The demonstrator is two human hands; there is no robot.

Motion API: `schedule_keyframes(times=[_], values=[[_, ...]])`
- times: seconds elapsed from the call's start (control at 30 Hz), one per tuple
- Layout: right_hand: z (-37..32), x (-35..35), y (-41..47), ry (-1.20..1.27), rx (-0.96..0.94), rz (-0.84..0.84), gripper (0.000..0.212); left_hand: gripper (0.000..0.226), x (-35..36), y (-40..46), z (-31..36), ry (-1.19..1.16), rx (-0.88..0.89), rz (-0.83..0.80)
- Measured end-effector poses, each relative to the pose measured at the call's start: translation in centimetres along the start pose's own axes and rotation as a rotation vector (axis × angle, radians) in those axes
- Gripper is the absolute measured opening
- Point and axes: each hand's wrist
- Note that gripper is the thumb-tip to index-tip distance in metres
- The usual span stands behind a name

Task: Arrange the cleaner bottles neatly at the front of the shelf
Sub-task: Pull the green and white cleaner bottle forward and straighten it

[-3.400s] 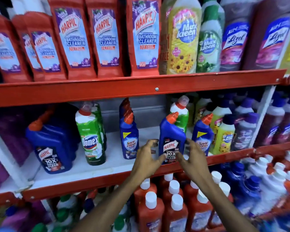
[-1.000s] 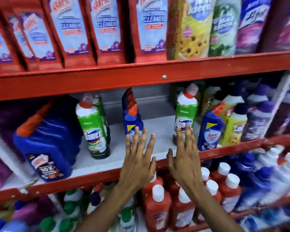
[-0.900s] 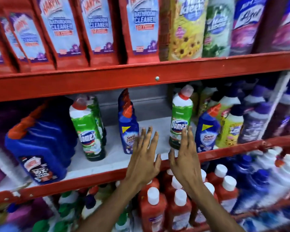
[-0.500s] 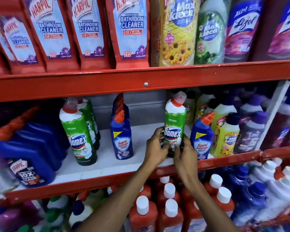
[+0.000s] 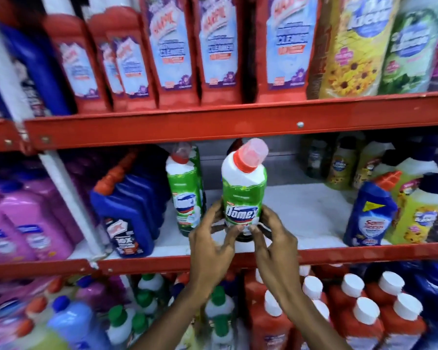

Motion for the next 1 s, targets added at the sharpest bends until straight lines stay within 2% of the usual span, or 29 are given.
schedule_keyframes(times=[0.17,0.37,0.53,0.7,0.77,0.83,0.9,1.0], values=[[-3.2,5.9,-0.6,0.046,-0.022,-0.167,0.043,0.054,-6.6,-0.1,-1.1,0.129,-0.022,0.098],[-3.8,10.3,-0.2,-0.041,-0.010,-0.260,0.037,0.049,-9.8,0.5,-3.6,0.188,-0.089,0.077],[-3.0,10.9,-0.6,-0.065,0.029,-0.251,0.037,0.054,-9.9,0.6,-5.2,0.267,-0.087,0.013],[-3.2,9.7,-1.1,-0.127,-0.018,-0.278,0.044,0.061,-10.1,0.1,-5.0,0.324,-0.060,0.032],[-2.8,8.2,-1.5,-0.286,-0.071,-0.224,0.052,0.063,-9.6,-0.6,-4.5,0.382,0.023,0.090],[-2.2,6.4,-1.6,-0.481,-0.173,-0.122,0.058,0.062,-8.5,-1.1,-3.8,0.492,0.197,0.114],[-1.3,4.4,-1.5,-0.673,-0.238,-0.075,0.064,0.064,-6.7,-1.3,-3.0,0.630,0.356,0.063],[0.2,1.4,-0.9,-0.860,-0.215,-0.047,0.074,0.070,-3.4,-1.4,-2.0,0.793,0.439,-0.096]])
Point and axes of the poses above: each hand's wrist, its own y-axis towards the middle knuckle, its own x-axis out of the palm, z = x × y, and after that the axes turned 8 degrees about -y, right-handed
